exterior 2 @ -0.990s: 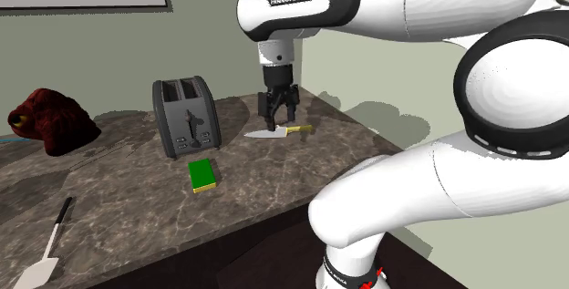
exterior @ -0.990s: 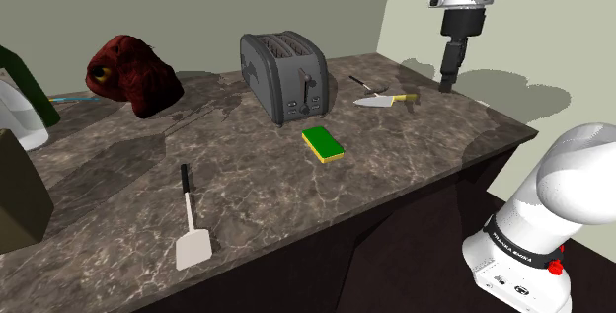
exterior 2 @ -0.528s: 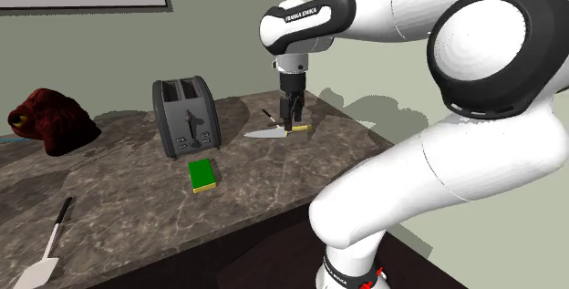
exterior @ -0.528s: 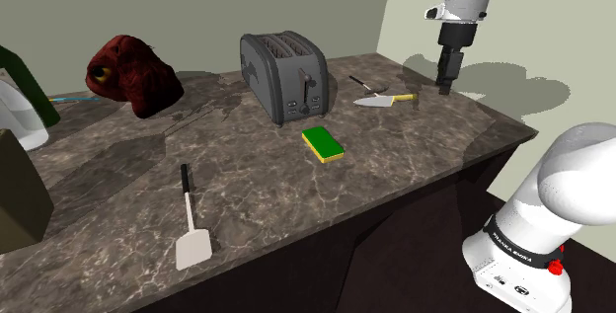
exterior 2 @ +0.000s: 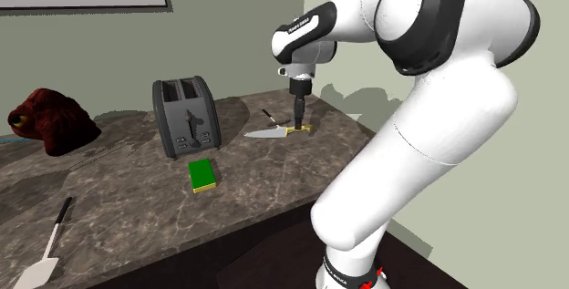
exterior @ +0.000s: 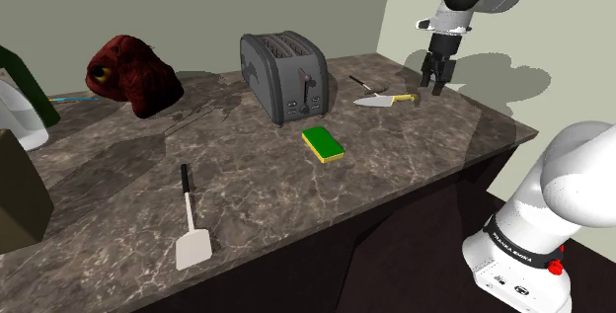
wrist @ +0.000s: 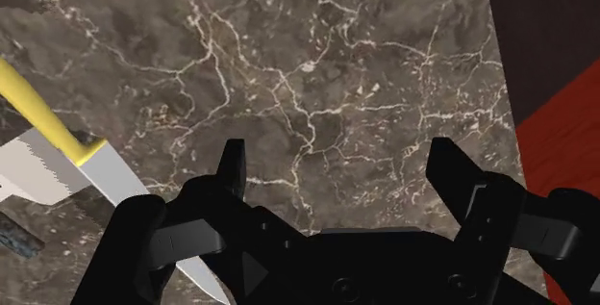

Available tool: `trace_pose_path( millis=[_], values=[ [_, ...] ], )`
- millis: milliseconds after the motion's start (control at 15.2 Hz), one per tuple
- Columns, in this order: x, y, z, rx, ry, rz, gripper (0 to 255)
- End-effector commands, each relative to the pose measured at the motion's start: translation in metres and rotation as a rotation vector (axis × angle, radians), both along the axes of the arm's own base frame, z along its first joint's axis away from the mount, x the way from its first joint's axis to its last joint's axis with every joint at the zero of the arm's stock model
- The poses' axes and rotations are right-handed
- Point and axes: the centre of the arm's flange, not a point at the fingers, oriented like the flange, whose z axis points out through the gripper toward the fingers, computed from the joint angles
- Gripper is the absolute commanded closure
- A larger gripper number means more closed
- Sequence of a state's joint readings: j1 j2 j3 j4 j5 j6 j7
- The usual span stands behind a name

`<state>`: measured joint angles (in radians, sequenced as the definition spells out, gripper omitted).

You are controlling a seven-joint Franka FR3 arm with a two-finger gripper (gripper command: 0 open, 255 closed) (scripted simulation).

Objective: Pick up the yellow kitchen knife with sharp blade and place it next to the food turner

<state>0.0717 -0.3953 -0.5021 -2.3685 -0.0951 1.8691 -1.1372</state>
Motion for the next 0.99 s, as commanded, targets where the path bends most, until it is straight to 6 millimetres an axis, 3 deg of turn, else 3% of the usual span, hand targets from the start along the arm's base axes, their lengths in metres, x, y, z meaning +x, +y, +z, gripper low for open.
trace_pose_path(
  millis=[0,396,792,924],
  values=[
    [0.019,-0.015,-0.013,0.018,-0.021,0.077,0],
    [0.078,-0.055,-0.049,0.076,-0.078,0.286,0],
    [0.146,-0.079,-0.084,0.135,-0.135,0.495,0],
    [0.146,-0.077,-0.094,0.135,-0.135,0.495,0]
  ],
)
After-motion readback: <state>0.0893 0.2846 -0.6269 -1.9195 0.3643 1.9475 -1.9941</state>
